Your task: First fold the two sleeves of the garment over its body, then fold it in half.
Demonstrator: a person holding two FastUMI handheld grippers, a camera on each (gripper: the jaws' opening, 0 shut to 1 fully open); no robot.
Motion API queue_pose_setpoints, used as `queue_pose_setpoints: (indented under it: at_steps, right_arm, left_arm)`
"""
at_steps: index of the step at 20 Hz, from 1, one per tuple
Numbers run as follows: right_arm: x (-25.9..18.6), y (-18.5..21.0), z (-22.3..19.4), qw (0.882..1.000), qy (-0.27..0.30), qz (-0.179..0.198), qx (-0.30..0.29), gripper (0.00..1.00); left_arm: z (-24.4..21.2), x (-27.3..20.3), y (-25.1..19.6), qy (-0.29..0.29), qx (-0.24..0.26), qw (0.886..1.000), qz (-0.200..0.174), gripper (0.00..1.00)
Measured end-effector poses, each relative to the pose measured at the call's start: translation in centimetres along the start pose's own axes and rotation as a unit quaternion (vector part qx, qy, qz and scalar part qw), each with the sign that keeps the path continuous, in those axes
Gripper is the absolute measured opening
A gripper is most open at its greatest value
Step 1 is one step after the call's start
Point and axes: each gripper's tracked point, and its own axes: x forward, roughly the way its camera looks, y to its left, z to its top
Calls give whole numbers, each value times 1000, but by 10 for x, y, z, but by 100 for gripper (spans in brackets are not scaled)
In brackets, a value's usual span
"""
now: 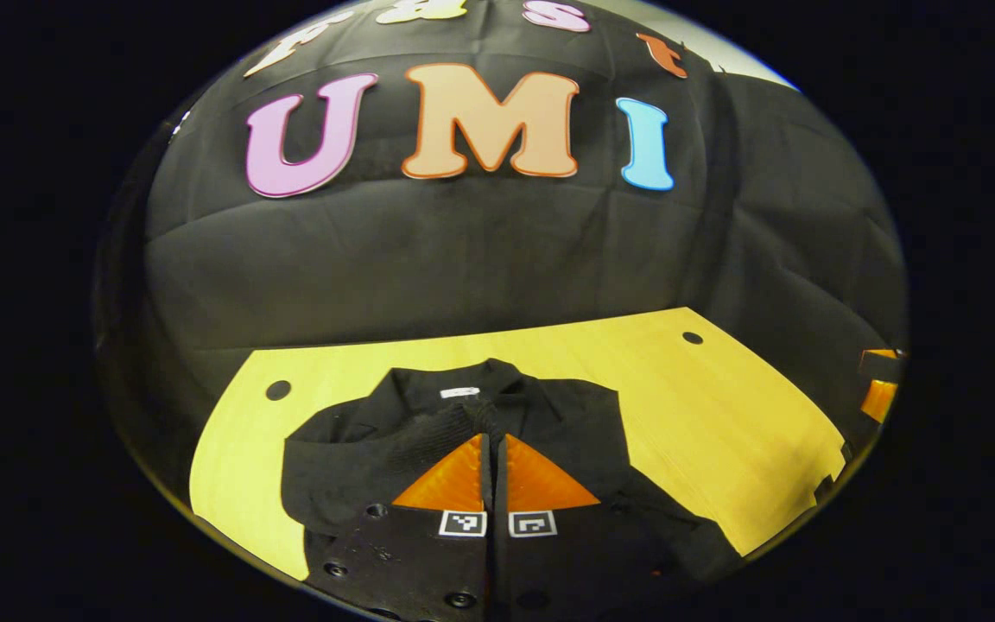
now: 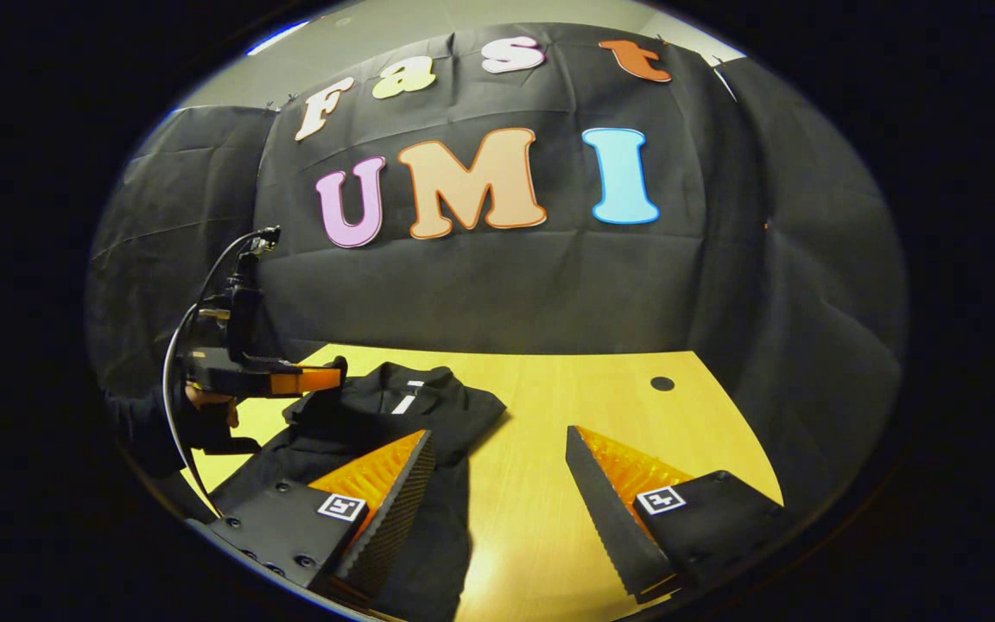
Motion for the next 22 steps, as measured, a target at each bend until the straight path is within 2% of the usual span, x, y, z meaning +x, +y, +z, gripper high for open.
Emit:
queue_pose_setpoints:
  at_steps: [1,6,9,11,12,13,14,16,17,19,22]
  right_arm:
    - [-3,-6,-1,1000,1,-4,2,98]
    - [-10,-30,-10,1000,11,-24,9,98]
    - [-12,-37,-14,999,15,-31,9,98]
    - [-11,-40,-16,999,18,-31,8,98]
    - [-10,-39,-18,999,19,-29,9,98]
    - [-9,-38,-19,999,19,-27,9,98]
    - [-8,-39,-19,999,18,-28,8,98]
    - [-8,-37,-20,1000,15,-20,5,98]
    - [-7,-35,-20,1000,12,-14,3,98]
    - [-5,-31,-20,1000,8,0,0,98]
    - [-4,-24,-15,1000,-4,20,-10,98]
  left_arm:
    - [-3,7,-10,5,4,1000,-7,0]
    - [-18,36,-49,27,22,999,-36,0]
    - [-34,51,-59,50,32,998,-35,0]
    - [-42,59,-62,64,46,997,-20,0]
    - [-40,61,-62,59,50,997,-7,0]
    - [-35,68,-73,47,44,998,-18,0]
    - [-27,59,-92,28,31,998,-41,34]
    - [-4,48,-108,-12,35,998,-49,100]
    - [5,41,-108,-24,42,998,-44,91]
    - [15,25,-101,-38,41,998,-27,94]
    - [26,-10,-68,-57,21,998,18,94]
